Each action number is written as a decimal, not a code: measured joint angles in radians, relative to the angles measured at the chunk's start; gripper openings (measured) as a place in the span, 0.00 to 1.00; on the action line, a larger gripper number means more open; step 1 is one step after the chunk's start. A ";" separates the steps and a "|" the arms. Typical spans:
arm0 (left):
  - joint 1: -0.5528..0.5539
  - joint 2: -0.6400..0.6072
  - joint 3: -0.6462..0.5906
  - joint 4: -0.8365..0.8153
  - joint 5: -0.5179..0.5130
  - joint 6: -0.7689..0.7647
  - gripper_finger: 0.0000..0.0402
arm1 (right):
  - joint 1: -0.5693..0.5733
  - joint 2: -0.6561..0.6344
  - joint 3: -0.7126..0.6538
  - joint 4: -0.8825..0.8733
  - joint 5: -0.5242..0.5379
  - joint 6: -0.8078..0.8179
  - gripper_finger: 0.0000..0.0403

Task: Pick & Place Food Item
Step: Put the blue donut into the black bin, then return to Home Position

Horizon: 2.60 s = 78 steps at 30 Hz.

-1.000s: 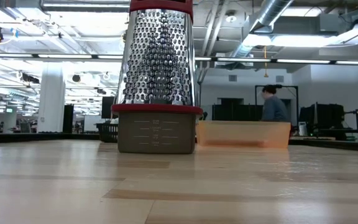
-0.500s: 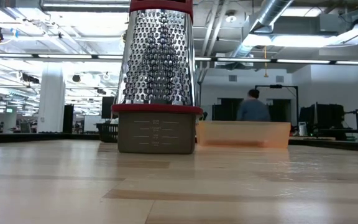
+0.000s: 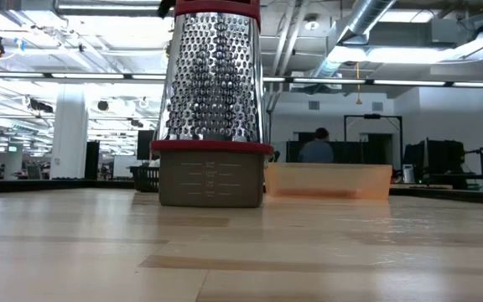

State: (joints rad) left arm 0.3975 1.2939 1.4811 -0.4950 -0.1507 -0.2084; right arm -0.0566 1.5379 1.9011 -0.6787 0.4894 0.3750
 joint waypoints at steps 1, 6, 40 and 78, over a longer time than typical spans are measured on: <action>0.013 -0.001 0.000 -0.038 0.000 0.014 0.22 | 0.004 -0.003 0.000 -0.012 0.007 0.013 0.34; 0.098 -0.027 -0.025 -0.195 0.051 0.132 0.22 | 0.035 -0.027 0.000 -0.115 0.054 0.066 0.34; 0.609 0.419 -0.178 -0.413 0.580 0.700 0.29 | 0.208 -0.054 0.000 -0.364 0.221 0.400 0.34; 0.594 0.381 -0.187 -0.438 0.514 0.698 0.43 | 0.246 -0.053 -0.001 -0.385 0.252 0.438 0.34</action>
State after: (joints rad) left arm 0.9914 1.6751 1.2938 -0.9334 0.3635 0.4896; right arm 0.1898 1.4845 1.8999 -1.0634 0.7416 0.8131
